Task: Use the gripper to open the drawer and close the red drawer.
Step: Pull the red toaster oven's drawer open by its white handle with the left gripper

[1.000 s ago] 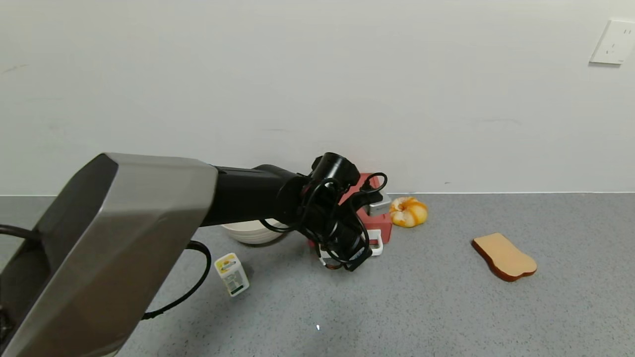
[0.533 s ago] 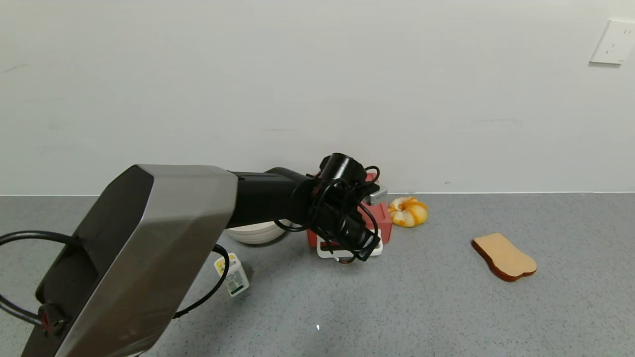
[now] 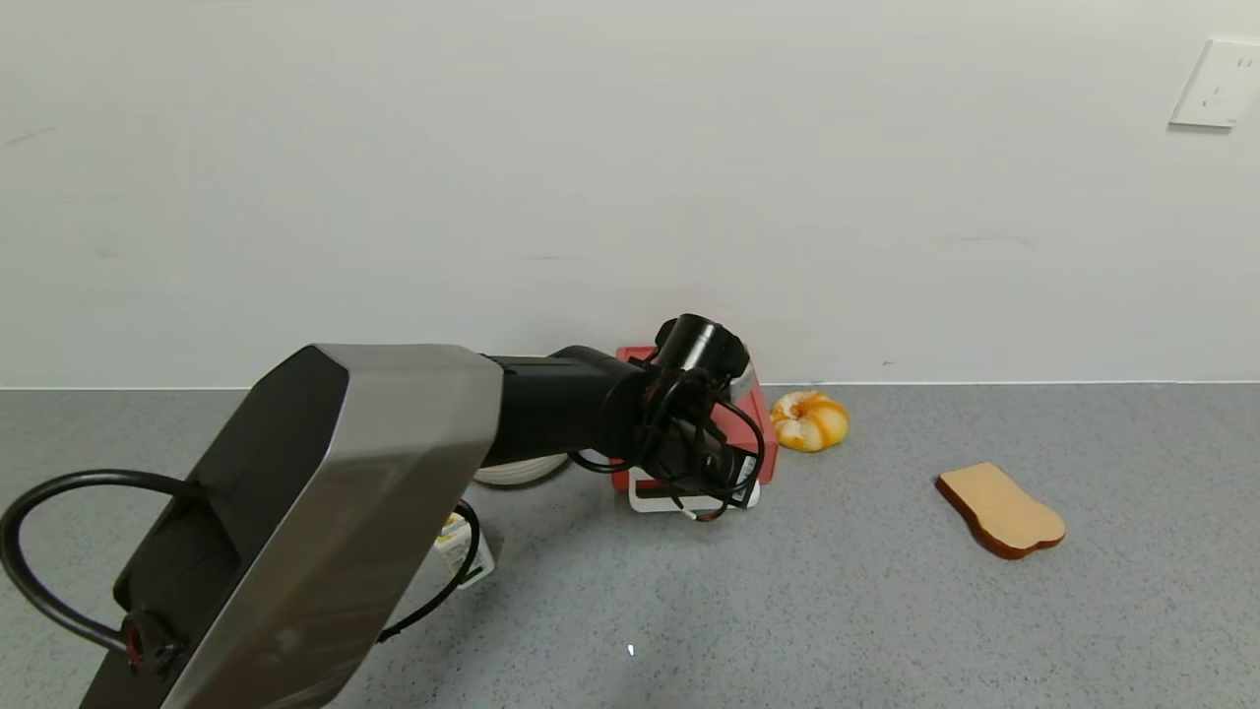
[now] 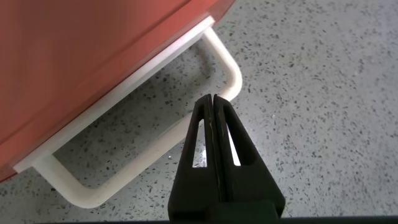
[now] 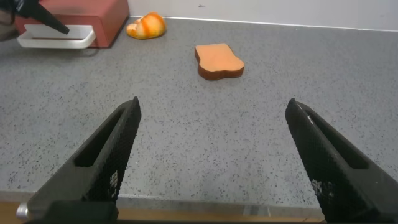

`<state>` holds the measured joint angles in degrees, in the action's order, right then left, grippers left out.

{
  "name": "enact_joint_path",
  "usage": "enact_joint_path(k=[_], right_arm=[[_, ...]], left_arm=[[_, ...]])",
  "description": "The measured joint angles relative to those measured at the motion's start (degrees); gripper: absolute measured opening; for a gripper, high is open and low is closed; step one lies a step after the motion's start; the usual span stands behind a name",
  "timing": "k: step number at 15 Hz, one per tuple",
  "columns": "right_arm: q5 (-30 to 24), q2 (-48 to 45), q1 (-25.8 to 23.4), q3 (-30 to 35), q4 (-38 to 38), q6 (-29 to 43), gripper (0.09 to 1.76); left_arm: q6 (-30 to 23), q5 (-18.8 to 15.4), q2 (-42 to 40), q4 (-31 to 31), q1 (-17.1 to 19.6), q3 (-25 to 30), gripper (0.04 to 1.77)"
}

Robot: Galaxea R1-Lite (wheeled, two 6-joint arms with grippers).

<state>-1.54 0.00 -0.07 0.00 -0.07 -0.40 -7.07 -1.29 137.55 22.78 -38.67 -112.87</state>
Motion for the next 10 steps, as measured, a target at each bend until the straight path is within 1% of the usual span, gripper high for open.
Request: enact_joint_path(k=[3, 4, 6, 10], right_arm=[[0.0, 0.0, 0.0, 0.0, 0.0, 0.0, 1.71], [0.0, 0.0, 0.0, 0.0, 0.0, 0.0, 1.71], [0.0, 0.0, 0.0, 0.0, 0.0, 0.0, 1.71], [0.0, 0.0, 0.0, 0.0, 0.0, 0.0, 1.71]], left_arm=[[-2.4, 4.9, 0.9, -0.4, -0.5, 0.0, 0.11], [-2.8, 5.6, 1.2, -1.0, -0.7, 0.0, 0.11], [-4.7, 5.9, 1.6, -2.8, -0.8, 0.0, 0.11], [-5.2, 6.1, 2.2, -3.2, -0.9, -0.1, 0.11]])
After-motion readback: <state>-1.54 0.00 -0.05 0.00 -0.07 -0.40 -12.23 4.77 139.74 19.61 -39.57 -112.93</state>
